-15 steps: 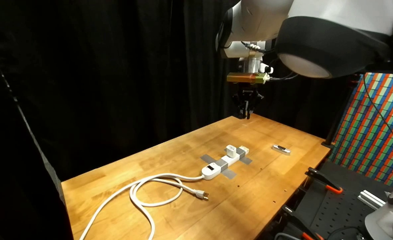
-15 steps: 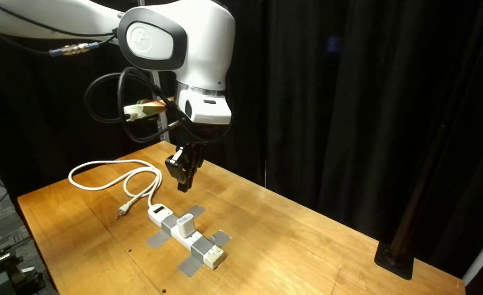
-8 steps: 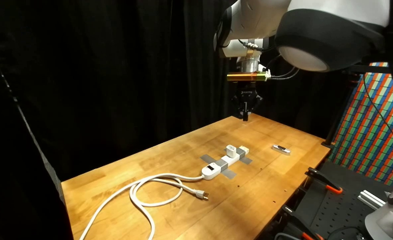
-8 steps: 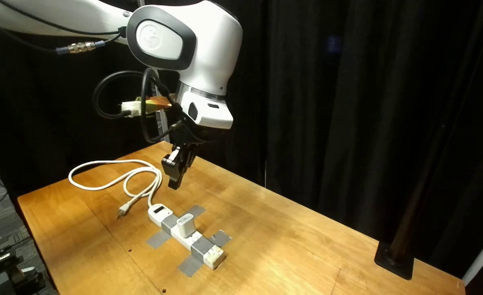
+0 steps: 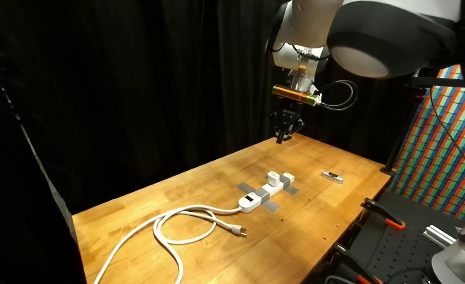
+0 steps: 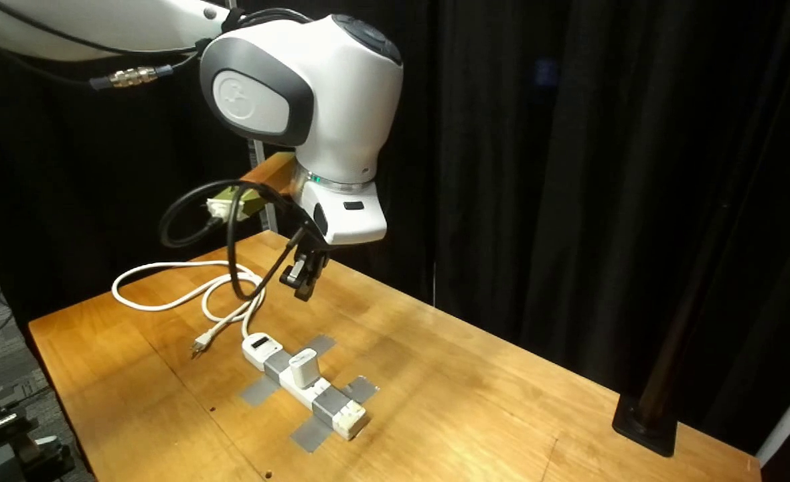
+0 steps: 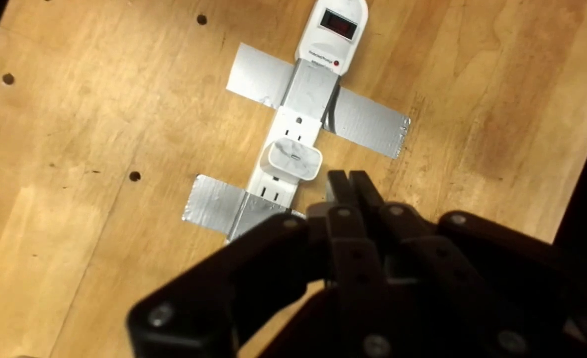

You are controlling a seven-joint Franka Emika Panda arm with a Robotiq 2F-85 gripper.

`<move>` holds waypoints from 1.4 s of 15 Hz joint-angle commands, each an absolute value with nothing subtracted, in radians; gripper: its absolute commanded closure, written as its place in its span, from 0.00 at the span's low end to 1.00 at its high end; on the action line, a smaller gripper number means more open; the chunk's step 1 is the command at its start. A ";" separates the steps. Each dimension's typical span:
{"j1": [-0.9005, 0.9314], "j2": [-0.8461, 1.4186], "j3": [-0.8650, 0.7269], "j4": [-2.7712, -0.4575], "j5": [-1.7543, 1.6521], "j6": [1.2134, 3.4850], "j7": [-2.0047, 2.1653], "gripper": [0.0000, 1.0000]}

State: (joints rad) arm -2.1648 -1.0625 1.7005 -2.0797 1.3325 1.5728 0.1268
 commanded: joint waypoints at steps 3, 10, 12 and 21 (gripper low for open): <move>-2.107 -1.096 1.731 -2.204 1.442 1.809 -0.113 0.92; -2.143 -1.062 1.830 -2.209 1.489 1.838 -0.216 0.93; -2.149 -1.070 1.840 -2.196 1.471 1.809 -0.208 0.93; -2.203 -1.077 1.869 -2.147 1.514 1.690 -0.216 0.92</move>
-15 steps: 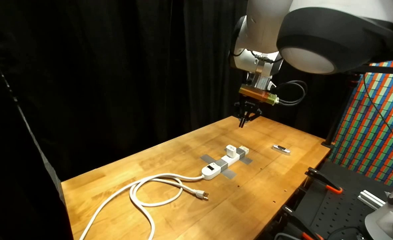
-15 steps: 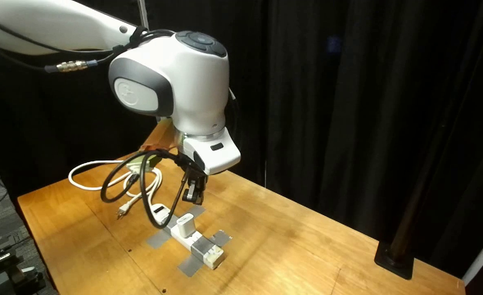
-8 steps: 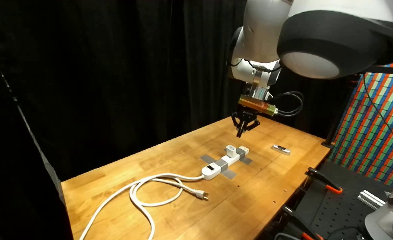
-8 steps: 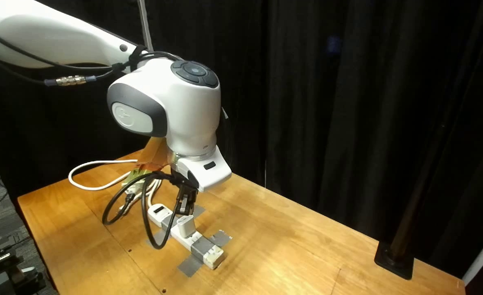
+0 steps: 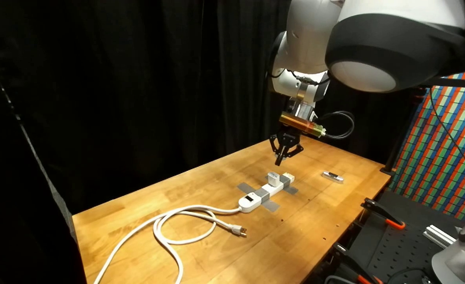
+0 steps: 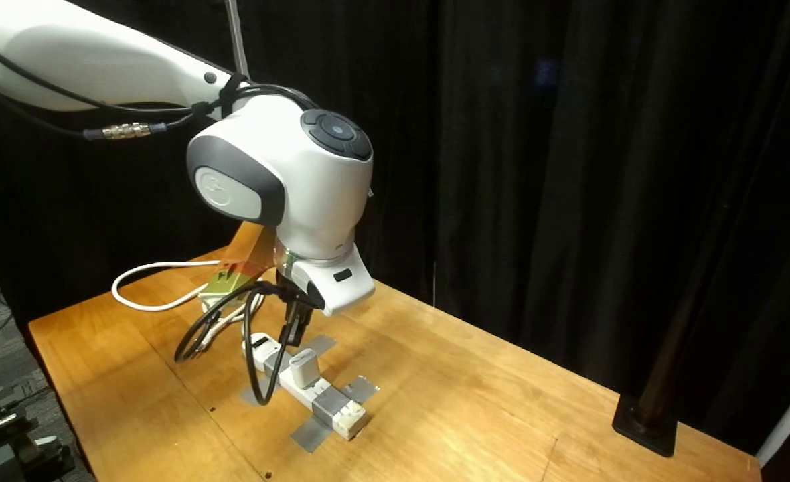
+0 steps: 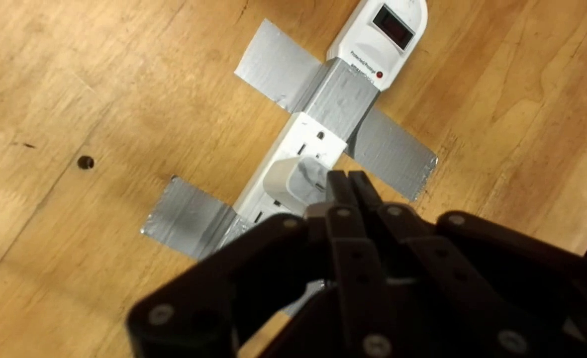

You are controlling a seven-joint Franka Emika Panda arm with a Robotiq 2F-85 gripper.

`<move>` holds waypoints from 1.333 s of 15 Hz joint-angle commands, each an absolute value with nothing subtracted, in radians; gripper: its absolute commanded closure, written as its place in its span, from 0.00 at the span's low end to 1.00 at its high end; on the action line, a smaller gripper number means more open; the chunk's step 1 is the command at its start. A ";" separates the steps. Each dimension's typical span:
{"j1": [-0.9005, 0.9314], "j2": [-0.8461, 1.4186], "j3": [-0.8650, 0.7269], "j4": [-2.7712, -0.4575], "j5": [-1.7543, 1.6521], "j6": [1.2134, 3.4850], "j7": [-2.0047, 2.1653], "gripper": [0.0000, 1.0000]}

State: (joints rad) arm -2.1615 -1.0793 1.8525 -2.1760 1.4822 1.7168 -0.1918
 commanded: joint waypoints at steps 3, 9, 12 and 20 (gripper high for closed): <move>-2.234 -1.086 1.892 -2.134 1.559 1.688 -0.241 0.94; -2.272 -1.122 1.928 -2.125 1.620 1.687 -0.284 0.93; -2.282 -1.141 1.933 -2.118 1.607 1.674 -0.267 0.92; -2.306 -1.185 1.940 -2.106 1.604 1.621 -0.254 0.92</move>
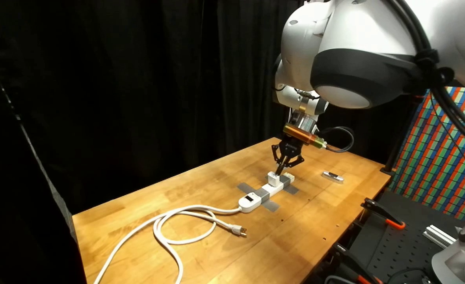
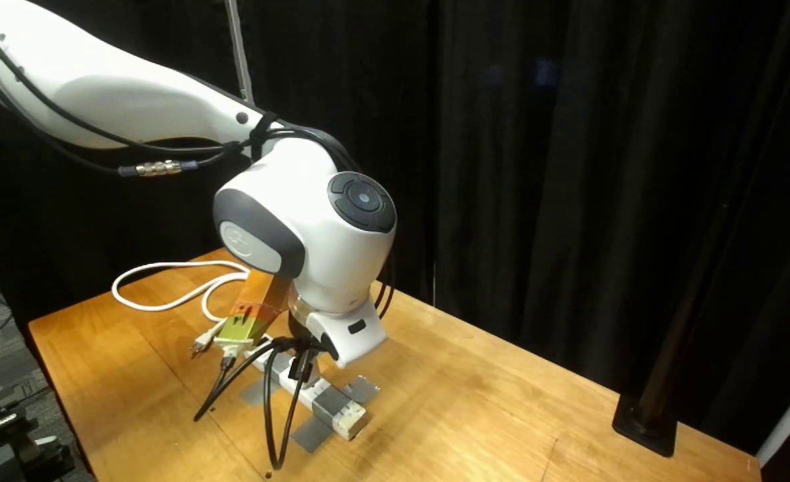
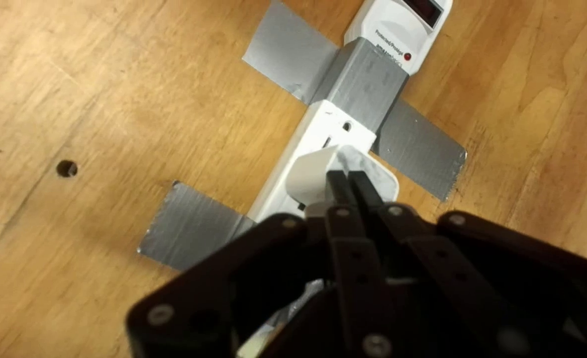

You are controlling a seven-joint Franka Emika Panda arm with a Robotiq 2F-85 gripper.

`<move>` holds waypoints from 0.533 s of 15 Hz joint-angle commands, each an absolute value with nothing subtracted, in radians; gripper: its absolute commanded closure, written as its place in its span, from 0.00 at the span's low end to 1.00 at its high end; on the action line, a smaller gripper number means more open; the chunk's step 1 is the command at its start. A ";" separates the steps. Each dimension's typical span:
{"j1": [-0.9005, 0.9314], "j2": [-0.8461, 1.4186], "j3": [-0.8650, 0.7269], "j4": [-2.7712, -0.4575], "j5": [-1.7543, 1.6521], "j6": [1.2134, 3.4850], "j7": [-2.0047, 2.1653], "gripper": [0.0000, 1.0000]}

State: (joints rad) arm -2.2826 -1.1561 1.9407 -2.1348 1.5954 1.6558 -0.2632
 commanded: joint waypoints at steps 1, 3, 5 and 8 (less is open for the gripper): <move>-2.310 -1.191 1.943 -2.105 1.612 1.624 -0.258 0.92; -2.317 -1.202 1.946 -2.102 1.620 1.629 -0.260 0.92; -2.329 -1.213 1.951 -2.096 1.629 1.636 -0.262 0.92; -2.346 -1.229 1.959 -2.084 1.645 1.641 -0.257 0.92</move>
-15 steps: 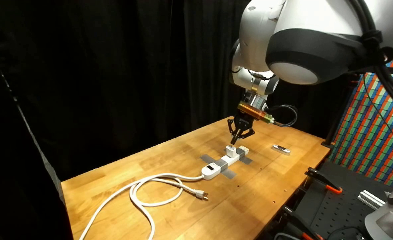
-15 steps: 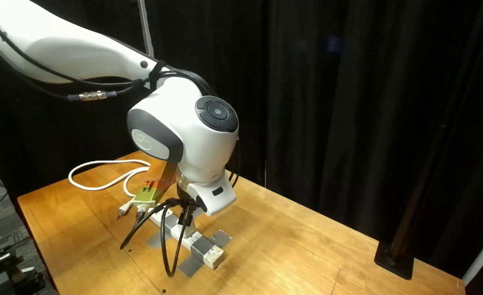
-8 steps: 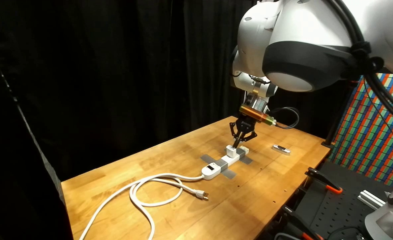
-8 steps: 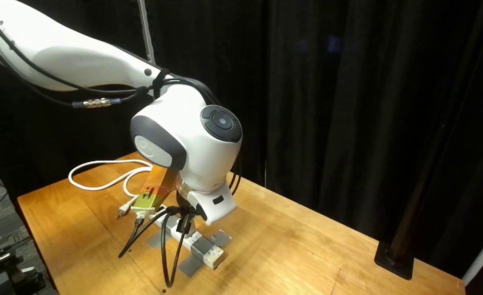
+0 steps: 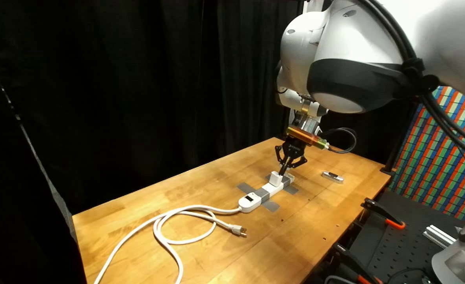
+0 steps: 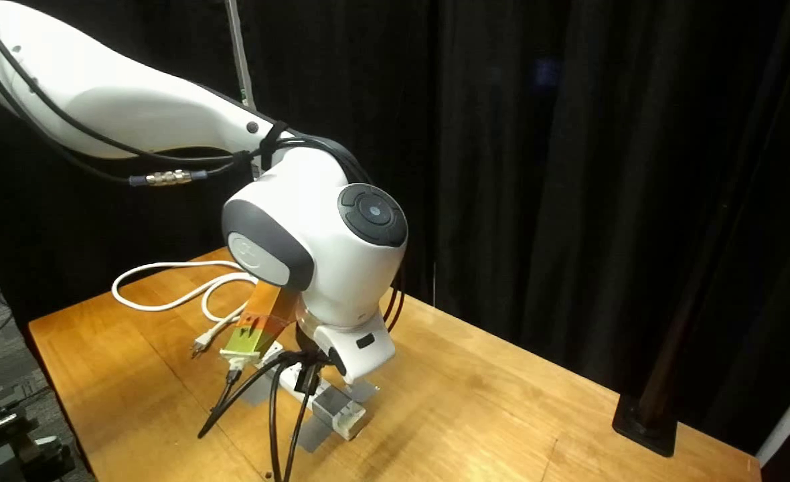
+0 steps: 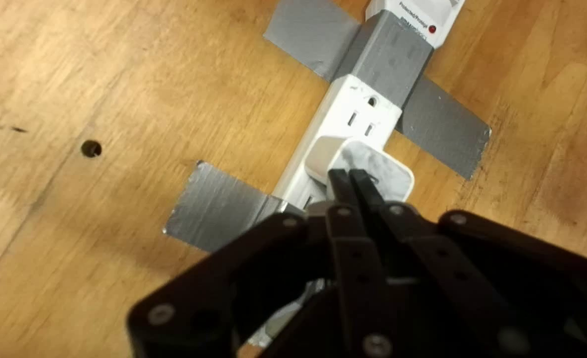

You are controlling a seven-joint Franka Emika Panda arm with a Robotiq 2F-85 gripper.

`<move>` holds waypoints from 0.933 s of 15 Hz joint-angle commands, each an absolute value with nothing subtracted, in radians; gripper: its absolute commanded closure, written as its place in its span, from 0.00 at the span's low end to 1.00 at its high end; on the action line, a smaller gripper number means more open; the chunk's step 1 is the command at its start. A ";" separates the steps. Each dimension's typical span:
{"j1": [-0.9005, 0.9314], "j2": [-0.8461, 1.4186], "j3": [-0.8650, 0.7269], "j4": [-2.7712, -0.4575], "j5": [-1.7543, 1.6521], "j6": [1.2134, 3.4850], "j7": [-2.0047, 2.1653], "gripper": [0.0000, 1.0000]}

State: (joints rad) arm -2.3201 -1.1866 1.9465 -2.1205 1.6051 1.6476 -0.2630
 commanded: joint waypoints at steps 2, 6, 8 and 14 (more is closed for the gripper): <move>-2.350 -1.234 1.963 -2.077 1.649 1.635 -0.252 0.93; -2.331 -1.230 1.959 -2.090 1.639 1.619 -0.253 0.92; -2.309 -1.208 1.939 -2.100 1.667 1.635 -0.289 0.93; -2.216 -1.181 1.831 -2.107 1.757 1.671 -0.395 0.92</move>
